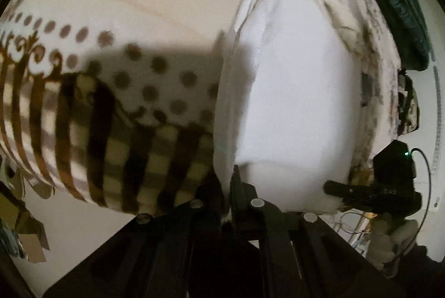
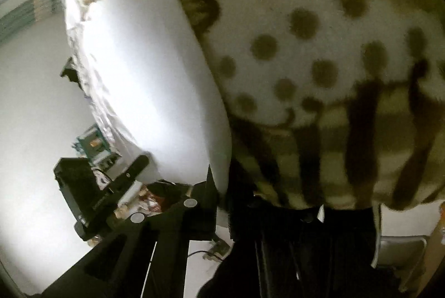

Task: Fold small clothes

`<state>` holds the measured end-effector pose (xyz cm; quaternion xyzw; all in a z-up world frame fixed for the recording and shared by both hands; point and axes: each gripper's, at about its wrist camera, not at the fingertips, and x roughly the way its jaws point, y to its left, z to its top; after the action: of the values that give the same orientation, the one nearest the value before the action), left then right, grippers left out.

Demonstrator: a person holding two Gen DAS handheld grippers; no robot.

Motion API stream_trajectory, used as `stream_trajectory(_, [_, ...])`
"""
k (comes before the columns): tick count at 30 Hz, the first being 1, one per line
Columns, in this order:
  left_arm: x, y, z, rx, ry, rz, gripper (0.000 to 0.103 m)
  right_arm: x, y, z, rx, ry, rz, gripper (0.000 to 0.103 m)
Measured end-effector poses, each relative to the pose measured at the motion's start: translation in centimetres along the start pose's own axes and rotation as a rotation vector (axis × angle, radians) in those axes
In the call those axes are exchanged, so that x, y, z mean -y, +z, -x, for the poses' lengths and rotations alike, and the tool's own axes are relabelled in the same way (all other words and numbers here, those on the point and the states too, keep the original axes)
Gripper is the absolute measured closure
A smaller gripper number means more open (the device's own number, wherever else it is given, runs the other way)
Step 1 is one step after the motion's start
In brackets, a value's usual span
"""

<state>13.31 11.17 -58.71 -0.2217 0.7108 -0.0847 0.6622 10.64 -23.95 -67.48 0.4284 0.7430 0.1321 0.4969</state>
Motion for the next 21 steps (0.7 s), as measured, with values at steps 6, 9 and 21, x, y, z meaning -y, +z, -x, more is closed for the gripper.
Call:
stream_trajectory(6, [0.4,0.6,4.8,0.037,-0.133,0.056,0.1,-1.6,-1.1,3.8,0.034,0.129,0.006,0.099])
stream_trajectory(9, [1.5,2.8,7.3,0.074,-0.224,0.079,0.1,-3.8,-0.2,7.3,0.077,0.21,0.019,0.099])
stream_trajectory(21, [9.4,24.6,5.6,0.224,-0.392,0.06,0.098,-9.6,15.3,14.1,0.306,0.393,-0.112,0.098])
